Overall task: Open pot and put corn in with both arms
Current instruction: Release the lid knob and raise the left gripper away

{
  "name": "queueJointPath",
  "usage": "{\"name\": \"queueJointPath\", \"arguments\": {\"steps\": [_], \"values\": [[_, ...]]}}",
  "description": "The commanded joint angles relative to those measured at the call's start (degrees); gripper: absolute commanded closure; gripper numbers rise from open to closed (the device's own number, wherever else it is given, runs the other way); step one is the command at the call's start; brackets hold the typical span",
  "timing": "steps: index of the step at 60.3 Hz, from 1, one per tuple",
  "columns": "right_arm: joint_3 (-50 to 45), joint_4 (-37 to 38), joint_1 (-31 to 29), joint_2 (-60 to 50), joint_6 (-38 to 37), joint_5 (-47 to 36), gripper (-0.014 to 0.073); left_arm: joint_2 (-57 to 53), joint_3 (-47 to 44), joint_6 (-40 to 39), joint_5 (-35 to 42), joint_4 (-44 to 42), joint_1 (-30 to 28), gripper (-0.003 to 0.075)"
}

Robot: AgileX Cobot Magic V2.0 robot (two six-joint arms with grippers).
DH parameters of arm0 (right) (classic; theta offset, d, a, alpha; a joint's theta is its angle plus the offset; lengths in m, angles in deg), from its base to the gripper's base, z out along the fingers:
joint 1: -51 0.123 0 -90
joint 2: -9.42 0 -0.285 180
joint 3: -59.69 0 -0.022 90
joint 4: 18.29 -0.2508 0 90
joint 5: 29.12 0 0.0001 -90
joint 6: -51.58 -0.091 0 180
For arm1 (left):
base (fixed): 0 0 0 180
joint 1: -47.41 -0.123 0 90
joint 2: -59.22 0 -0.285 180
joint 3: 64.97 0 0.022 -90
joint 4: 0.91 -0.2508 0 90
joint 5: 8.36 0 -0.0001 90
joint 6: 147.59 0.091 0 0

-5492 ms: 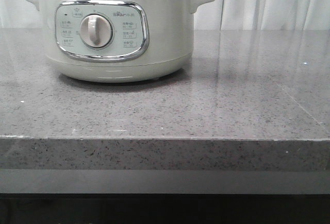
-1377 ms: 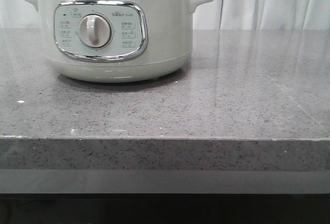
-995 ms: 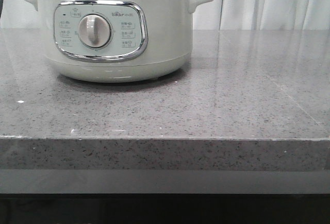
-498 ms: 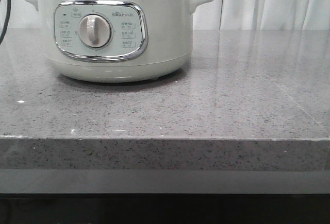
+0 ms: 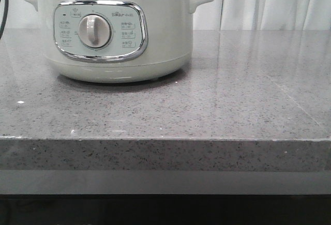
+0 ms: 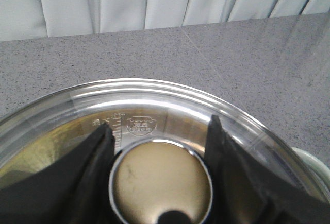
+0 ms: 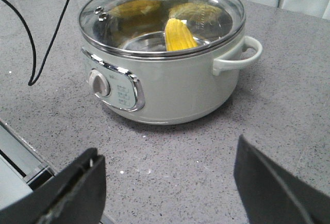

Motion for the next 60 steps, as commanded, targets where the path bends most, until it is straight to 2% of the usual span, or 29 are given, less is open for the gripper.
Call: {"name": "queueJointPath", "arguments": {"steps": [1,19,23,30,34,48,60], "values": [[1.65,-0.26,0.03,-0.62,0.03,-4.76,0.0052,-3.08,2.03,-0.66,3.52,1.16,-0.11,0.0471],[1.65,-0.26,0.03,-0.62,0.03,-4.76,0.0052,-2.95,2.03,-0.66,3.29,1.16,-0.11,0.0452],[1.65,-0.26,0.03,-0.62,0.03,-4.76,0.0052,-2.86,2.03,-0.66,3.29,1.16,-0.11,0.0397],[1.65,-0.26,0.03,-0.62,0.03,-4.76,0.0052,-2.86,2.03,-0.66,3.17,1.16,-0.11,0.0244],[1.65,-0.26,0.03,-0.62,0.03,-4.76,0.0052,-2.86,2.03,-0.66,3.17,1.16,-0.11,0.0202],[1.65,-0.26,0.03,-0.62,0.03,-4.76,0.0052,-9.05,2.03,-0.66,-0.23,-0.15,-0.11,0.0208],[1.65,-0.26,0.03,-0.62,0.03,-4.76,0.0052,-19.58,1.73,-0.53,-15.15,-3.45,-0.11,0.0208]]}}
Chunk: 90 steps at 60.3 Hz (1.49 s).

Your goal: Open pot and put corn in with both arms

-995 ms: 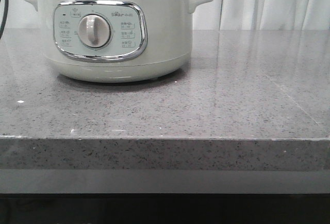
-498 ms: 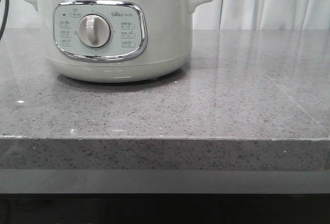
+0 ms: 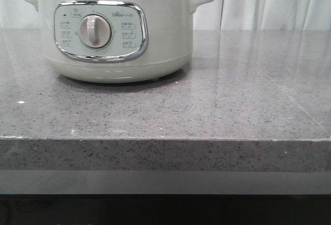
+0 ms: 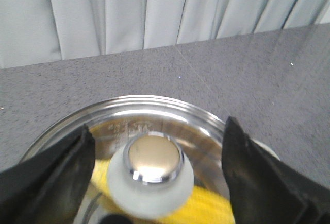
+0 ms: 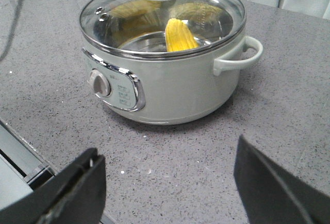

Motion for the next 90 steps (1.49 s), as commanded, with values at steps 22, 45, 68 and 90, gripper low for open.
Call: {"name": "queueJointPath", "arguments": {"steps": [22,45,68,90], "values": [[1.65,-0.26,0.03,-0.62,0.03,-4.76,0.0052,-25.61,-18.20,-0.20,-3.75,-0.16,2.38,0.0208],[1.65,-0.26,0.03,-0.61,0.03,-5.12,0.0052,-44.95,-37.56,-0.20,-3.75,-0.25,2.65,0.0208],[1.65,-0.26,0.03,0.17,0.03,-0.16,0.0243,-53.06,-43.84,-0.09,-3.75,-2.91,2.65,0.0346],[1.65,-0.26,0.03,1.09,0.03,1.16,0.0714,-53.06,-43.84,-0.09,-4.13,-2.70,2.65,0.0741]]}}
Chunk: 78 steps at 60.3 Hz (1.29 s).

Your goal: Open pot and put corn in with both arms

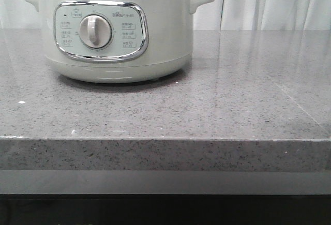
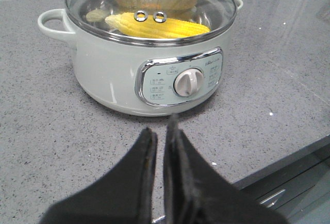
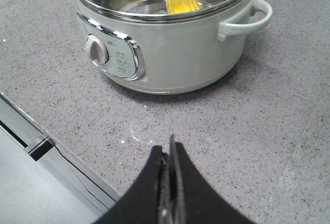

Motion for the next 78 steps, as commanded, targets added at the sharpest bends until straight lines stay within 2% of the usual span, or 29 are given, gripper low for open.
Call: {"name": "queueJointPath", "arguments": {"steps": [1,34,41,50,58,68,78], "values": [[1.65,-0.26,0.03,0.10,0.03,-3.59,0.0714,0.16,1.59,-0.09,3.79,0.16,0.36,0.0741],[1.65,-0.26,0.03,0.11,0.03,-3.65,0.0714,-0.83,-0.08,-0.09,4.80,-1.01,-0.27,0.0741],[1.65,-0.26,0.03,0.11,0.03,-3.59,0.0714,-4.42,-5.50,-0.09,9.35,-1.13,-5.20,0.0741],[1.65,-0.26,0.03,0.11,0.03,-3.59,0.0714,-12.18,-17.40,-0.09,22.92,1.05,-12.87,0.0741],[1.65,-0.26,0.03,0.11,0.03,-3.59,0.0714,-19.02,-27.24,-0.09,31.24,4.11,-18.82,0.0741],[1.65,-0.26,0.03,0.11,0.03,-3.59,0.0714,-25.79,-34.92,-0.09,33.74,5.26,-23.93,0.0741],[1.65,-0.26,0.03,0.11,0.03,-3.59,0.0714,-29.58,-38.43,-0.09,35.46,5.26,-25.24,0.0741]]}}
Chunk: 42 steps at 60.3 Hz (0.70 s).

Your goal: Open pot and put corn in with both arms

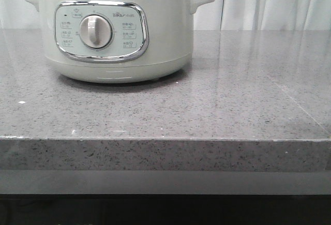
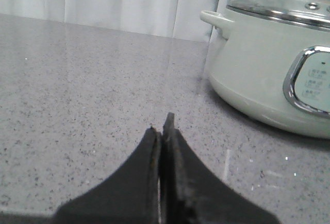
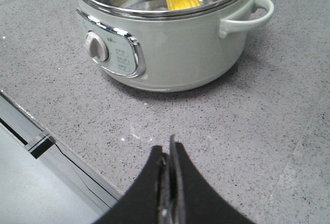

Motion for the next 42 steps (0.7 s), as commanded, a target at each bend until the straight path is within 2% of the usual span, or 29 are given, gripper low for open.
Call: {"name": "queueJointPath", "arguments": {"steps": [1,42], "values": [[1.65,-0.26,0.03,0.01,0.03,-3.90,0.0714,-1.36,-0.80,-0.09,5.91,0.55,-0.31,0.0741],[1.65,-0.26,0.03,0.06,0.03,-3.79,0.0714,-1.12,-0.66,-0.09,7.12,0.68,-0.31,0.0741]]}}
